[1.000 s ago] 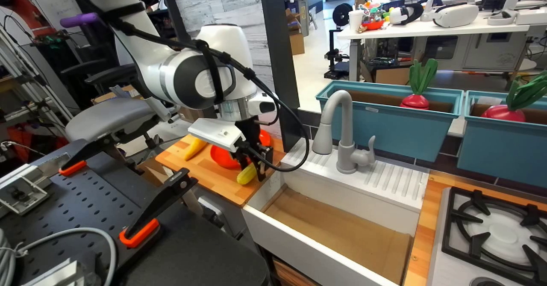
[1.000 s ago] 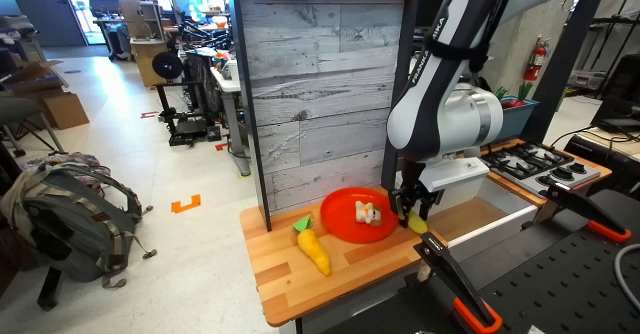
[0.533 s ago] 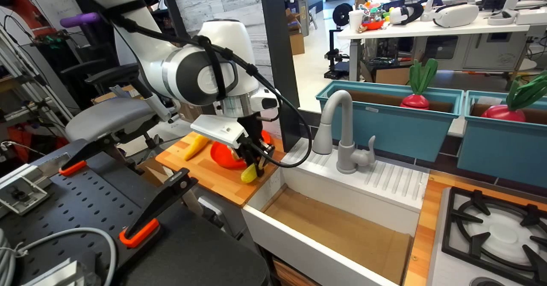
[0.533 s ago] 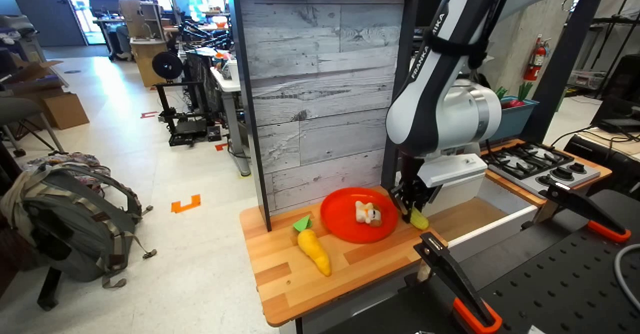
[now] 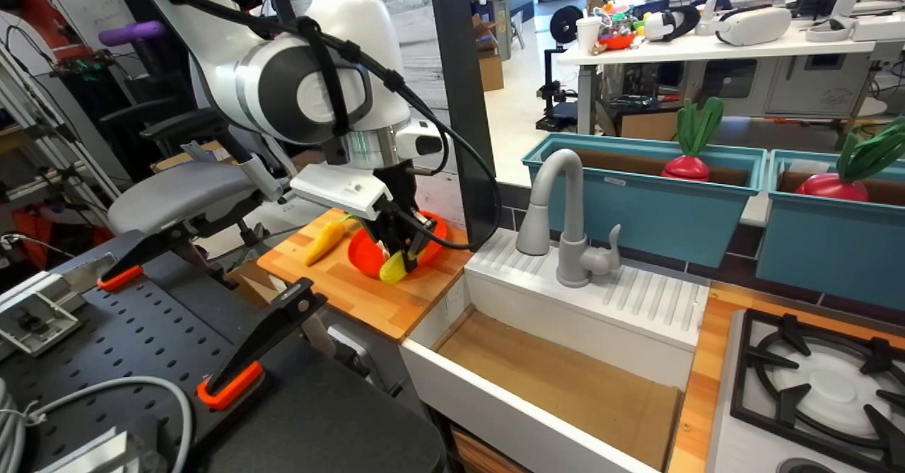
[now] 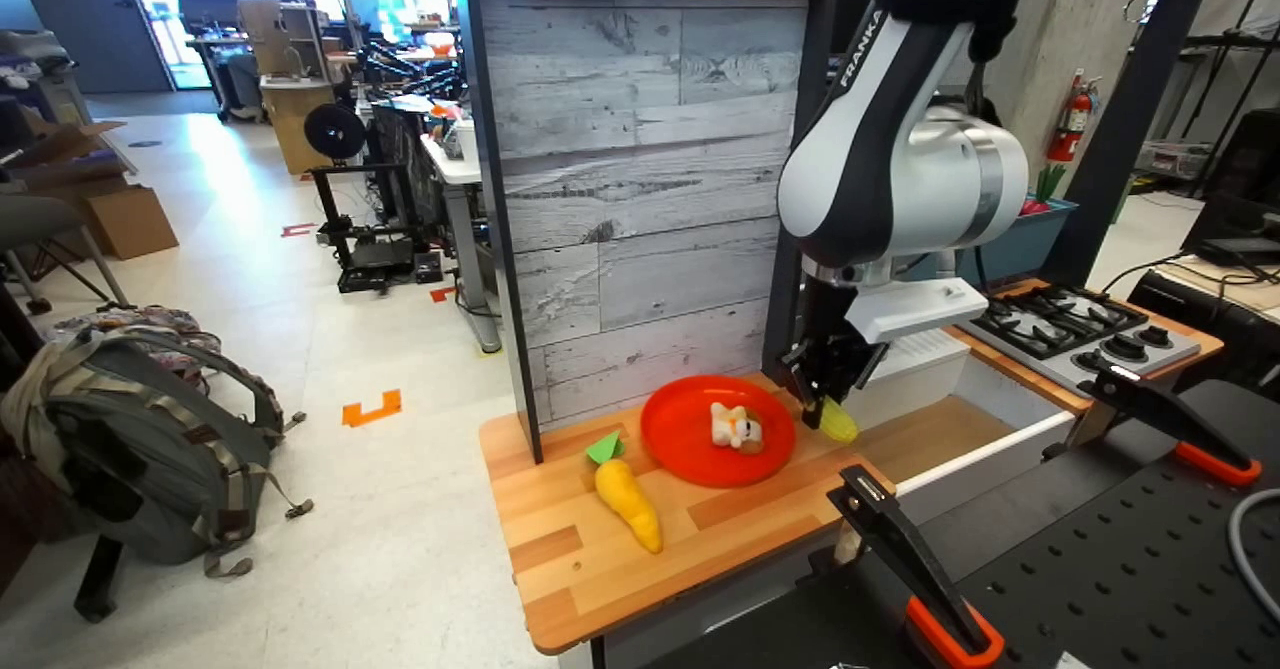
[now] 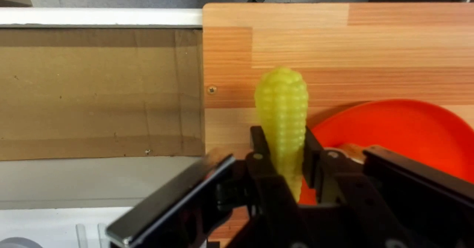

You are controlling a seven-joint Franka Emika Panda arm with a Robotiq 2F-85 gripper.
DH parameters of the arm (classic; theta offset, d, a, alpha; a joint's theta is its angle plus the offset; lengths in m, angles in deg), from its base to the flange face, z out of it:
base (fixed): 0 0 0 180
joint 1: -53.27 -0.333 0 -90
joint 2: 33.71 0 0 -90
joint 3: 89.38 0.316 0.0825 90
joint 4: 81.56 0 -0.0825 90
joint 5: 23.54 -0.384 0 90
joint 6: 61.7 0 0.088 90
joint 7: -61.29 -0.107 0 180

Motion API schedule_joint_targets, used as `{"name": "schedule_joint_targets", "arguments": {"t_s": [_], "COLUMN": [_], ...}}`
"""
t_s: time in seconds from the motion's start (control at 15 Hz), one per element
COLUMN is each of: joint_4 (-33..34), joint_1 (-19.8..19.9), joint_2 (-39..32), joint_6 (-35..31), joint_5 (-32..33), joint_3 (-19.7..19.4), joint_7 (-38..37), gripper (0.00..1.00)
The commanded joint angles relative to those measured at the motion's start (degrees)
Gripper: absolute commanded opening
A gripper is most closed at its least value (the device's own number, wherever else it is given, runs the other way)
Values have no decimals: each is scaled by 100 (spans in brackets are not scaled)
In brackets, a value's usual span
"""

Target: Move the yellow maize cob to the left

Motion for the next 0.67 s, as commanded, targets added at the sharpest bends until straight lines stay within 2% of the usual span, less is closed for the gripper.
{"name": "schedule_joint_targets", "arguments": {"t_s": [0.0,0.27,0.6], "joint_4": [-650,-764,-724], "joint_1": [76,-52,-390], "joint_2": [666,941,936], "joint_6": [-68,9,17], "joint_5": [113,64,88], "joint_3": [243,511,786], "joint_7": [142,111,66], "gripper": [6,6,6]}}
